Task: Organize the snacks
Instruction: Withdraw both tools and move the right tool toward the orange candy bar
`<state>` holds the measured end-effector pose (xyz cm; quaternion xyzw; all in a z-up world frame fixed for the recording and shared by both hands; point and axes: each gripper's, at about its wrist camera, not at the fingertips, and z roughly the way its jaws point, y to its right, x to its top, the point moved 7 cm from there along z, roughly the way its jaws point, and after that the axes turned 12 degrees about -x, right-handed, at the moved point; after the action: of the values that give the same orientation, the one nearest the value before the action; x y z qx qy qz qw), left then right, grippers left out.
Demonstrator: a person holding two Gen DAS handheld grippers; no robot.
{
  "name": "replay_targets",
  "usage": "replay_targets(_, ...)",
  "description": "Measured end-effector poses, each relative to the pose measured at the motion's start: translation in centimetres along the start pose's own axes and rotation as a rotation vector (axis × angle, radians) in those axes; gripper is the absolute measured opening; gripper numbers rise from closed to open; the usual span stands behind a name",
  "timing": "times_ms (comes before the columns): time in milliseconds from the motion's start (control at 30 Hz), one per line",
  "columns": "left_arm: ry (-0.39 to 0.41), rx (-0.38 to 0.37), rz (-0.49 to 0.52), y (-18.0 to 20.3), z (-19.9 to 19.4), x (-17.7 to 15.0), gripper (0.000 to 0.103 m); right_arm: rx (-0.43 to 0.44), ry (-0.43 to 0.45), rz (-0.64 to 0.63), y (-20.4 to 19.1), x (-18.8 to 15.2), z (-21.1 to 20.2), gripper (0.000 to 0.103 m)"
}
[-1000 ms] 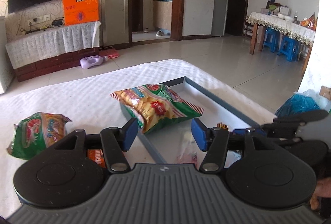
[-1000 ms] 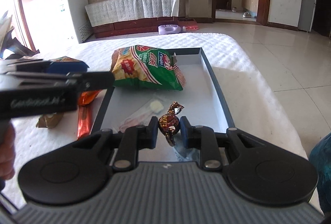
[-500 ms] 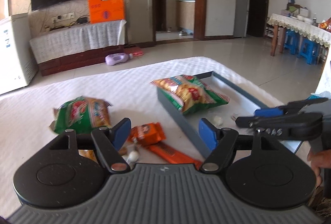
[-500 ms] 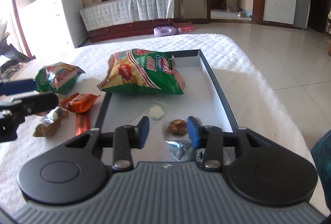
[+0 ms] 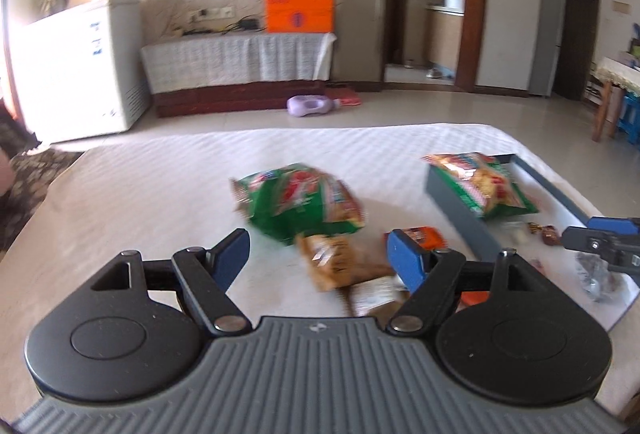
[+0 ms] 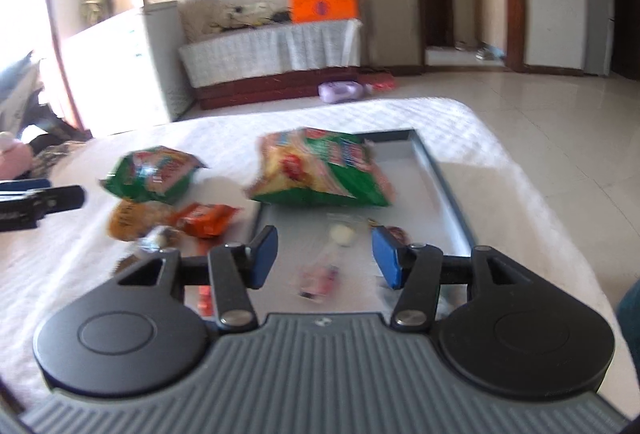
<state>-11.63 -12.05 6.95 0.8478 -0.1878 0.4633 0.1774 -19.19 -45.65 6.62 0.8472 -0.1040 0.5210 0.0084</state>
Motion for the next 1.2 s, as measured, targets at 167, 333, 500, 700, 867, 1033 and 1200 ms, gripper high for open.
replay_targets(167, -0.007, -0.001, 0.004, -1.2, -0.5, -0.3, 0.08, 0.131, -0.033, -0.116, -5.0, -0.5, 0.7, 0.054)
replay_targets(333, -0.027, 0.001, -0.004, -1.9, -0.2, -0.5, 0.082, 0.098, -0.113, -0.272, -9.1, -1.5, 3.4, 0.053)
replay_targets(500, -0.044, -0.002, -0.012, -2.9, 0.1, -1.0, 0.082, 0.055, -0.192, -0.349, -11.2, -2.5, 6.3, 0.05)
replay_targets(700, -0.09, -0.044, -0.036, -2.8, 1.3, -2.2, 0.082, 0.084, -0.248, -0.322, -11.5, -2.5, 7.9, 0.026)
replay_targets(867, -0.161, -0.133, -0.033, -0.6, 3.7, -3.5, 0.082, 0.122, -0.269, -0.336, -10.9, -3.9, 5.3, 0.023)
replay_targets(1033, -0.207, -0.129, 0.024, 2.0, 6.4, -4.3, 0.083, 0.12, -0.271, -0.378, -10.5, -5.2, 3.0, 0.023)
replay_targets(1200, -0.235, -0.134, -0.018, 2.9, 8.9, -4.8, 0.085, 0.129, -0.262, -0.398, -9.8, -5.5, 2.0, 0.023)
